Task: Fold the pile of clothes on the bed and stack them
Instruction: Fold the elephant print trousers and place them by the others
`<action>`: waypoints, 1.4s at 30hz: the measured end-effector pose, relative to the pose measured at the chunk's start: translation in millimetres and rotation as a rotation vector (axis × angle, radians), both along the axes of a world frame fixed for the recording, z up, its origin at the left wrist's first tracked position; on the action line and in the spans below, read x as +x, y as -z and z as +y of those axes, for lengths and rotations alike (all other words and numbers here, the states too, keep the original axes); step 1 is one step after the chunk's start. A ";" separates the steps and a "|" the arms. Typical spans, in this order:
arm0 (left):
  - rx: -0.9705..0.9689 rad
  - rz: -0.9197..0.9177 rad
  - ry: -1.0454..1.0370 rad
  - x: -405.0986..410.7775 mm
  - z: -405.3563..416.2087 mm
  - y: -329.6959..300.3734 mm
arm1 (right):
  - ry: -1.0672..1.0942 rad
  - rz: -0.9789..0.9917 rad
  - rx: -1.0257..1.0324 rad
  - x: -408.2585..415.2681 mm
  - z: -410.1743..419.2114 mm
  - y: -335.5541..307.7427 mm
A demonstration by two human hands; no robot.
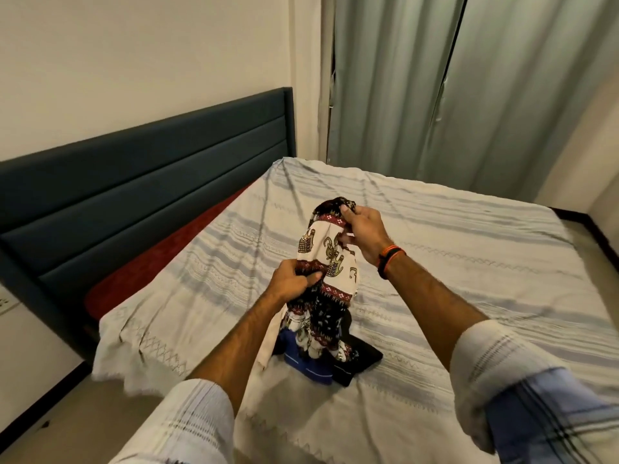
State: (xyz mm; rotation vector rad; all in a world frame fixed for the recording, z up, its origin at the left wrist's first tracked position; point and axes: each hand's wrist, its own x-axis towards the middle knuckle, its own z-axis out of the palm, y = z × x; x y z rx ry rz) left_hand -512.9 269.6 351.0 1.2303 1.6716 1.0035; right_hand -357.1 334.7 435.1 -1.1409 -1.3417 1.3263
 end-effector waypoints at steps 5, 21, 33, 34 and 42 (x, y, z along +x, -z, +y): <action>0.077 -0.048 -0.049 13.0 8.2 -23.6 | -0.006 0.068 0.041 15.0 -4.0 -18.4; 0.103 -0.778 -0.216 75.3 48.6 -100.4 | -0.149 -0.494 0.131 81.2 7.8 -0.9; 0.078 -0.420 0.158 119.6 53.6 -108.8 | 0.132 0.034 0.041 121.8 56.4 -28.3; 0.080 -0.399 0.152 123.5 54.6 -106.1 | 0.143 0.044 0.031 125.6 56.7 -30.3; 0.208 -0.331 -0.053 156.3 71.0 -102.6 | 0.071 -0.396 0.162 150.7 57.9 -18.1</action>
